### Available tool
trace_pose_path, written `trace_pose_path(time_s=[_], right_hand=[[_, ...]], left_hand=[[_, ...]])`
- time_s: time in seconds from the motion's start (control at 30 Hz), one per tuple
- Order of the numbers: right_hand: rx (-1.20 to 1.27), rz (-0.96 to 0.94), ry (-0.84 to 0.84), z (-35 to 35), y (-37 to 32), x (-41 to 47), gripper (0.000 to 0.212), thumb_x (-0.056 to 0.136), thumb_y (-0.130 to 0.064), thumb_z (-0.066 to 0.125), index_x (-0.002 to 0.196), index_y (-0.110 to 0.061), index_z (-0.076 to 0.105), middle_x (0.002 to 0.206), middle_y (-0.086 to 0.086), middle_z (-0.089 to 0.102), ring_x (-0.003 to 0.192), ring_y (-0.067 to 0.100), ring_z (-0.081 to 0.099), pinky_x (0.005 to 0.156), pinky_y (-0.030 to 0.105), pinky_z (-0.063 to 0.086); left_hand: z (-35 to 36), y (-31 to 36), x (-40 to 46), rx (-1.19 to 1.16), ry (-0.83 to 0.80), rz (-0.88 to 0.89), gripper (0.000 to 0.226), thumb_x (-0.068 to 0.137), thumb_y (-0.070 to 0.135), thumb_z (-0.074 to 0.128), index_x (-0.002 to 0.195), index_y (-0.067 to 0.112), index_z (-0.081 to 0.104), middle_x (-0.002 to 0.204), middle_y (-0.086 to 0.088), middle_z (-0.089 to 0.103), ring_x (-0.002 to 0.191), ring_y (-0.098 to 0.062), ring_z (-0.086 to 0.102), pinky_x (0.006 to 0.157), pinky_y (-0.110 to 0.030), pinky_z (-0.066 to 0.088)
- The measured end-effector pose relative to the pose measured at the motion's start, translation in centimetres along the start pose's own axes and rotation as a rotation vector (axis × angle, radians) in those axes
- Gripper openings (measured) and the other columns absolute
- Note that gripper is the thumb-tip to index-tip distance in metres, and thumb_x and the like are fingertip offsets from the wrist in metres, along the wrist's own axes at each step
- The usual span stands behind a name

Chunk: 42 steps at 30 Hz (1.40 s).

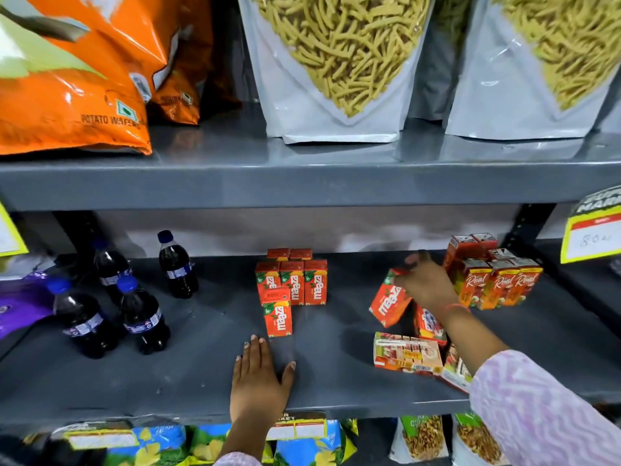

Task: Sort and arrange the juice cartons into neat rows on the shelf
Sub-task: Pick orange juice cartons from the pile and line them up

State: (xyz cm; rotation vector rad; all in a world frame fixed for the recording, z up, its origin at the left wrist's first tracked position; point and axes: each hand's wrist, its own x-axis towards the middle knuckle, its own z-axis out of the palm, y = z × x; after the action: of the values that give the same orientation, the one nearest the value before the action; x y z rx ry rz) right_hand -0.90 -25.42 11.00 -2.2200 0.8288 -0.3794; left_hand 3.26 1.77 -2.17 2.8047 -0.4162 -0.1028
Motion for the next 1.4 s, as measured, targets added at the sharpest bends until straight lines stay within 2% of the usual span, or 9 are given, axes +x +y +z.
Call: trace_pose_path(time_s=[0.1, 0.23, 0.37, 0.43, 0.8, 1.0, 1.13, 1.3, 1.4], right_hand=[[-0.085, -0.151, -0.166, 0.2, -2.3, -0.1, 0.039, 0.078, -0.015, 0.068, 0.113, -0.003, 0.056, 0.120, 0.012, 0.061, 0.109, 0.027, 0.058, 0.081, 0.025, 0.039], [-0.110, -0.323, -0.332, 2.2, -5.3, -1.0, 0.042, 0.077, -0.003, 0.065, 0.118, -0.004, 0.056, 0.123, 0.014, 0.062, 0.114, 0.027, 0.057, 0.097, 0.034, 0.045], [-0.236, -0.457, -0.464, 4.8, -6.6, -1.4, 0.041, 0.079, 0.003, 0.060, 0.118, -0.008, 0.058, 0.124, 0.012, 0.061, 0.105, 0.021, 0.057, 0.086, 0.028, 0.045], [-0.285, -0.490, -0.511, 6.1, -7.1, -1.4, 0.041, 0.080, 0.006, 0.056, 0.117, -0.010, 0.058, 0.124, 0.011, 0.061, 0.099, 0.018, 0.056, 0.079, 0.023, 0.042], [-0.304, -0.595, -0.642, 9.7, -8.3, -0.2, 0.045, 0.077, 0.015, 0.047, 0.110, -0.013, 0.062, 0.125, 0.005, 0.058, 0.112, 0.021, 0.054, 0.088, 0.027, 0.045], [-0.144, -0.568, -0.585, 10.2, -6.8, -0.1, 0.036, 0.078, 0.017, 0.051, 0.101, -0.008, 0.064, 0.117, 0.008, 0.062, 0.108, 0.023, 0.058, 0.085, 0.023, 0.043], [0.031, -0.506, -0.528, 10.2, -6.1, -0.9, 0.050, 0.076, 0.018, 0.050, 0.115, -0.011, 0.061, 0.115, -0.002, 0.057, 0.108, 0.012, 0.054, 0.091, 0.023, 0.042], [0.369, -0.265, -0.018, 11.4, -3.0, -2.8, 0.046, 0.072, 0.021, 0.046, 0.108, -0.002, 0.063, 0.097, 0.007, 0.064, 0.090, 0.018, 0.058, 0.088, 0.029, 0.049], [0.406, -0.149, -0.100, 12.1, -1.1, -3.5, 0.045, 0.072, 0.021, 0.054, 0.111, -0.002, 0.059, 0.100, 0.013, 0.064, 0.093, 0.022, 0.057, 0.077, 0.020, 0.045]], left_hand=[[-0.4, -1.1, 0.4, -0.030, 0.025, -0.066, 0.073, 0.091, 0.052, 0.026, 0.144, 0.008, 0.002, 0.157, -0.008, 0.002, 0.144, -0.021, 0.002, 0.118, -0.033, 0.002], [-0.8, -2.1, 0.6, -0.035, 0.047, -0.095, 0.073, 0.091, 0.053, 0.025, 0.144, 0.008, 0.002, 0.157, -0.008, 0.002, 0.144, -0.021, 0.002, 0.117, -0.033, 0.002], [-0.8, -2.0, 0.6, -0.043, 0.054, -0.087, 0.074, 0.091, 0.053, 0.025, 0.144, 0.007, 0.000, 0.157, -0.008, 0.000, 0.144, -0.020, 0.000, 0.117, -0.033, 0.000], [-0.7, -2.2, 0.7, -0.046, 0.062, -0.087, 0.075, 0.091, 0.053, 0.025, 0.144, 0.007, 0.000, 0.157, -0.008, 0.000, 0.144, -0.021, 0.000, 0.117, -0.033, 0.000], [-0.4, -2.2, 0.8, -0.040, 0.087, -0.095, 0.075, 0.090, 0.054, 0.026, 0.144, 0.008, 0.000, 0.157, -0.008, 0.001, 0.144, -0.021, -0.001, 0.117, -0.033, -0.001], [-0.3, -2.3, 0.8, -0.036, 0.090, -0.100, 0.075, 0.090, 0.054, 0.025, 0.144, 0.008, -0.001, 0.157, -0.007, 0.000, 0.144, -0.020, -0.001, 0.117, -0.033, -0.001], [-0.3, -2.3, 0.7, -0.030, 0.082, -0.098, 0.075, 0.090, 0.054, 0.024, 0.144, 0.008, -0.001, 0.157, -0.007, 0.000, 0.144, -0.020, -0.001, 0.117, -0.033, -0.002], [-0.4, -2.3, 0.8, -0.023, 0.062, -0.101, 0.076, 0.090, 0.055, 0.023, 0.144, 0.008, -0.003, 0.157, -0.007, -0.002, 0.144, -0.020, -0.003, 0.117, -0.033, -0.003], [-0.3, -2.4, 0.8, -0.020, 0.058, -0.100, 0.077, 0.090, 0.055, 0.023, 0.144, 0.008, -0.004, 0.157, -0.008, -0.002, 0.144, -0.020, -0.004, 0.117, -0.033, -0.003]])
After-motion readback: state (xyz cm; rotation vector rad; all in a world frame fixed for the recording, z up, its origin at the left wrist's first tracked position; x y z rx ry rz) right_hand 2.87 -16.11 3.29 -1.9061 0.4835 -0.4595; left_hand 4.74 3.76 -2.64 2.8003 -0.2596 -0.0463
